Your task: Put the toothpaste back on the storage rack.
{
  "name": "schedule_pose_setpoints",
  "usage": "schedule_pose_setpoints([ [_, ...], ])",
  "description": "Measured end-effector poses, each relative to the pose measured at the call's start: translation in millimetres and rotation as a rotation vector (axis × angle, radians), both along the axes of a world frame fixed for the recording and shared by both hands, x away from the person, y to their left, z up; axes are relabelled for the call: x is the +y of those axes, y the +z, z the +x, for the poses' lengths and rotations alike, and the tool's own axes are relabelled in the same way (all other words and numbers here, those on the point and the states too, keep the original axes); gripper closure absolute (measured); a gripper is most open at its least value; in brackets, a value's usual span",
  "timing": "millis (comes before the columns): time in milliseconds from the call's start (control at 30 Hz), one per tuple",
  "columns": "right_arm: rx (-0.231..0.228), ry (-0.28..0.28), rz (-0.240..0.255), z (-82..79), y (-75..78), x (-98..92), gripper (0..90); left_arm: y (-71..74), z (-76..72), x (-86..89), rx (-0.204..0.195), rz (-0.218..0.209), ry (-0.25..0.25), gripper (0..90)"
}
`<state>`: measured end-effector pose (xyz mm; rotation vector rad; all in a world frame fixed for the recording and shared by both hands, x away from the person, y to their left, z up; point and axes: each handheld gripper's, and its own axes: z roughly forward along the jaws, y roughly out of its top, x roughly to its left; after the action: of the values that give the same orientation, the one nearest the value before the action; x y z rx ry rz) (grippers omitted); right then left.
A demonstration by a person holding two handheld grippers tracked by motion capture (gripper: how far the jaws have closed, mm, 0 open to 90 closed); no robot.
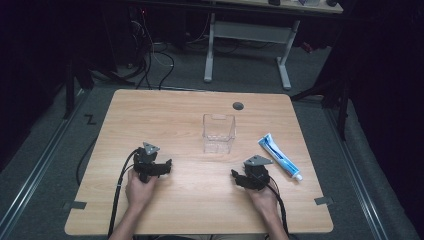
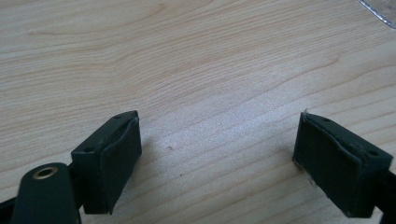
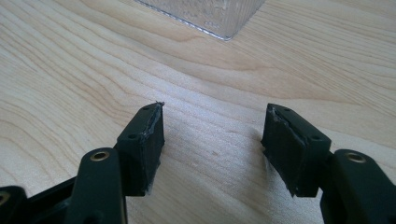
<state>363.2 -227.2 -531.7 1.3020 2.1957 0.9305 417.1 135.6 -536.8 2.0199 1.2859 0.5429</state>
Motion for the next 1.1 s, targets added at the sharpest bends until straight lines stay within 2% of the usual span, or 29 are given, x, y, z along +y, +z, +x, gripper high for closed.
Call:
schedule_pose_setpoints([
  [467, 0.011, 0.003, 0.001, -4.6, 3.2, -1.4, 36.7, 0.0, 0.0, 0.0, 0.0, 0.0, 0.0, 15.4],
  [500, -0.009, 0.007, 0.023, -8.7, 8.2, -4.9, 37.4, 0.0, 0.0, 0.0, 0.0, -0.001, 0.001, 15.4],
  [567, -0.014, 0.007, 0.032, -10.1, 10.0, -6.0, 37.5, 0.0, 0.0, 0.0, 0.0, -0.001, 0.001, 15.4],
  [600, -0.035, 0.005, 0.048, -13.7, 15.0, -10.0, 37.7, 0.0, 0.0, 0.0, 0.0, 0.0, 0.0, 15.4],
  [700, -0.055, -0.005, 0.08, -19.8, 21.4, -17.4, 38.2, 0.0, 0.0, 0.1, 0.0, 0.0, 0.0, 15.4],
  [867, -0.063, -0.019, 0.098, -27.4, 24.7, -28.6, 38.5, 0.0, 0.0, 0.0, 0.0, -0.001, 0.001, 15.4],
  [1100, -0.08, -0.068, 0.126, -40.0, 26.7, -48.3, 39.7, 0.0, -0.1, 0.1, 0.0, 0.0, 0.0, 15.4],
])
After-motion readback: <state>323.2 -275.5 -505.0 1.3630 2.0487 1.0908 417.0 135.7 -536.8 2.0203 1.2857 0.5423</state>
